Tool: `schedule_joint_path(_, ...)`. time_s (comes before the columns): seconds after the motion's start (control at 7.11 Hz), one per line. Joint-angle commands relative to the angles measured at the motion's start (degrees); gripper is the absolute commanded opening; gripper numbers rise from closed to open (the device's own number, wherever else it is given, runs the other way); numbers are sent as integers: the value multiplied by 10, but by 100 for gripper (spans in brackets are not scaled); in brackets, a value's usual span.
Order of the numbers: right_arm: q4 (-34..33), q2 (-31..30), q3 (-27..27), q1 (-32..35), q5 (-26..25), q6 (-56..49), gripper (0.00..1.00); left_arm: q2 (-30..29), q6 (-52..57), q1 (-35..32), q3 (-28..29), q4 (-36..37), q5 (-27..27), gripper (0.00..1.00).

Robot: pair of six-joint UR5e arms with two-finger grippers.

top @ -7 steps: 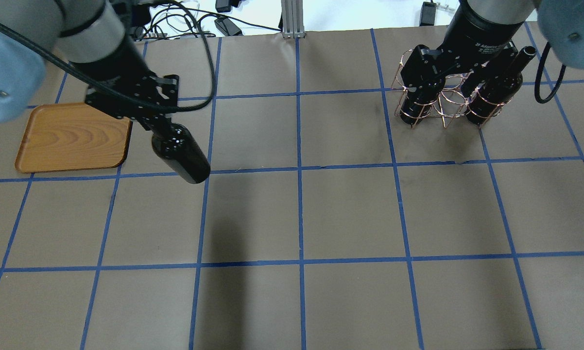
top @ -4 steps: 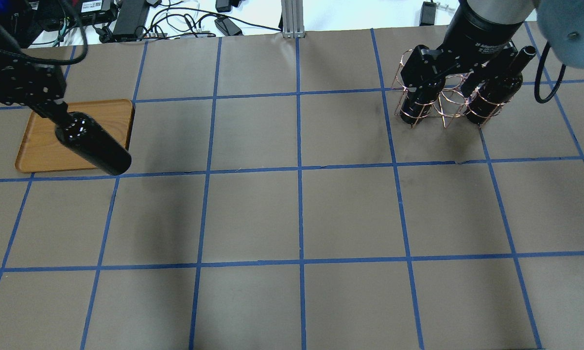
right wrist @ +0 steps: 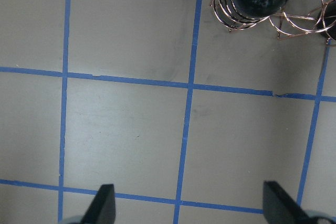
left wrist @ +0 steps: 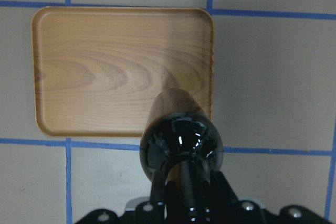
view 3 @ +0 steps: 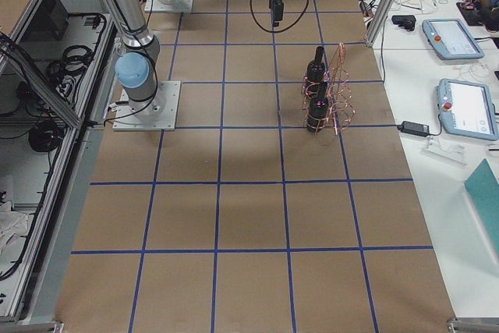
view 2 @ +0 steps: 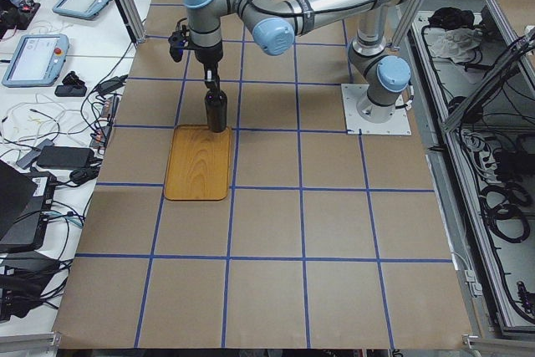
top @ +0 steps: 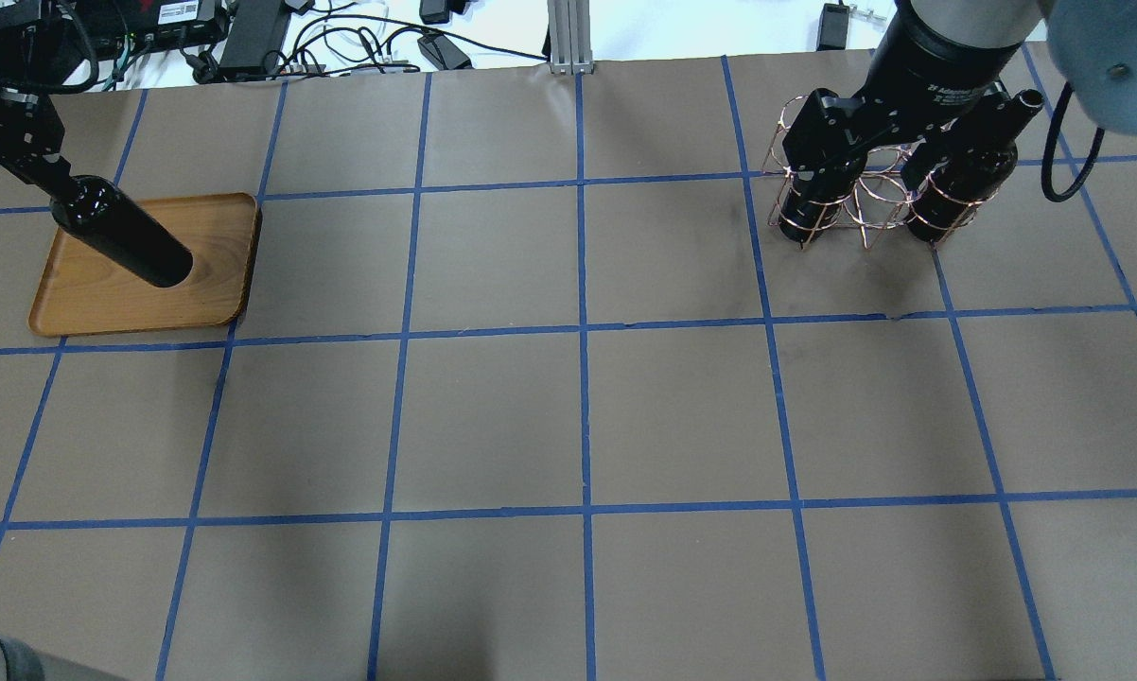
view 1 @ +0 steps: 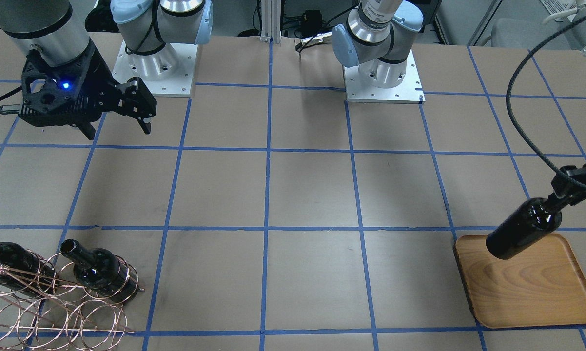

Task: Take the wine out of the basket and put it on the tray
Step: 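Lay the bottle down on the wooden tray with the left gripper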

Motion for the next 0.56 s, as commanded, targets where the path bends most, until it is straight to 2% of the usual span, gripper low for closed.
schedule_joint_path(0.0, -1, 1, 0, 0, -1, 0, 100, -43, 1, 1, 20, 21, -1, 0)
schedule_joint_path(0.42, -1, 1, 0, 0, -6, 0, 100, -69, 2, 22, 21, 23, -4, 0)
